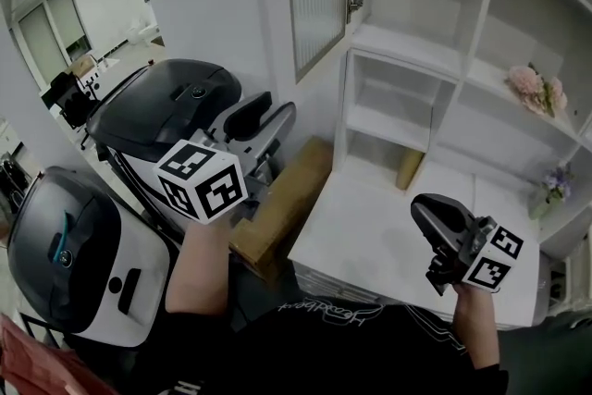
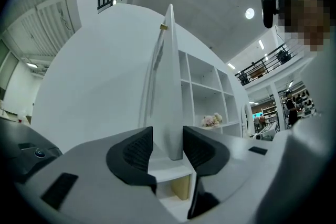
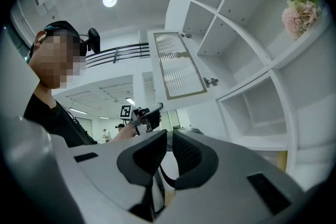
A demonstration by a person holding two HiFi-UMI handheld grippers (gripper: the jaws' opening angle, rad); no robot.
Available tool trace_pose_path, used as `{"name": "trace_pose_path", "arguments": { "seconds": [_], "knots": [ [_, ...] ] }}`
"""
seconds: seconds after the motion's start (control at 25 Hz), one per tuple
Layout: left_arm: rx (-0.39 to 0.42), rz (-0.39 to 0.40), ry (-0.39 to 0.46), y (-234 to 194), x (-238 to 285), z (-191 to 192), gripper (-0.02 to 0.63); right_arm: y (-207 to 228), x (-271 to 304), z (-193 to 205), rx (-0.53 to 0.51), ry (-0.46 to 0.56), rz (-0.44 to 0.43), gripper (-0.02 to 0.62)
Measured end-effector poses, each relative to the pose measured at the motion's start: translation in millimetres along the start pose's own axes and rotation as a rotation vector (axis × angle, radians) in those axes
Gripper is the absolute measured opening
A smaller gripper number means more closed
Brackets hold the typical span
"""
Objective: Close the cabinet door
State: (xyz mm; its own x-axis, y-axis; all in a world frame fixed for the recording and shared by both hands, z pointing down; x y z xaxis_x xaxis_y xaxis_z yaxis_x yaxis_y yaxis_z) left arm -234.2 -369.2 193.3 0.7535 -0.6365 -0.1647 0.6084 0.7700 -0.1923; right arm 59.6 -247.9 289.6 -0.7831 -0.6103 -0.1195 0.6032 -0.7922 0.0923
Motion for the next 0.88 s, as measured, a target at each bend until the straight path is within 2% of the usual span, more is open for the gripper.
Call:
{"name": "trace_pose_path", "arguments": {
  "seconds": [0.28, 0.48, 0.72, 0.88],
  "knots": [
    [0.007, 0.061, -0.001, -5, 3, 0, 0.171, 16, 9, 11, 0.004, -0.001, 0.005, 0.06],
    [0.012, 0.102, 0.0, -6, 4, 1, 0.143, 31, 23, 20, 0.016, 0.001, 0.002, 0.061],
    [0.036, 0.102, -0.006, -4, 7, 0, 0.143, 47, 43, 35, 0.044, -0.017, -0.013, 0.061],
    [0.027, 0.131, -0.009, -5, 9, 1, 0.144, 48, 46, 35, 0.051, -0.013, -0.008, 0.06]
  ]
}}
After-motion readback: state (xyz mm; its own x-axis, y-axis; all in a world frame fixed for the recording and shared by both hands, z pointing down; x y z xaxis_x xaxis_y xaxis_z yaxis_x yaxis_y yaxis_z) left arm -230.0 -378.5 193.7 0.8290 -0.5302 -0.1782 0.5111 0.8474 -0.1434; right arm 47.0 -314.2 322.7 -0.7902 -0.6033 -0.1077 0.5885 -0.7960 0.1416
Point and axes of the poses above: the fingertips, and each gripper's own axes: x forward along the fingers, y to its right, z out of its underside, the point moved 7 cm from there along -x, backward along the fingers, and after that the axes turned 10 degrees about -x, right-handed, at the moved point
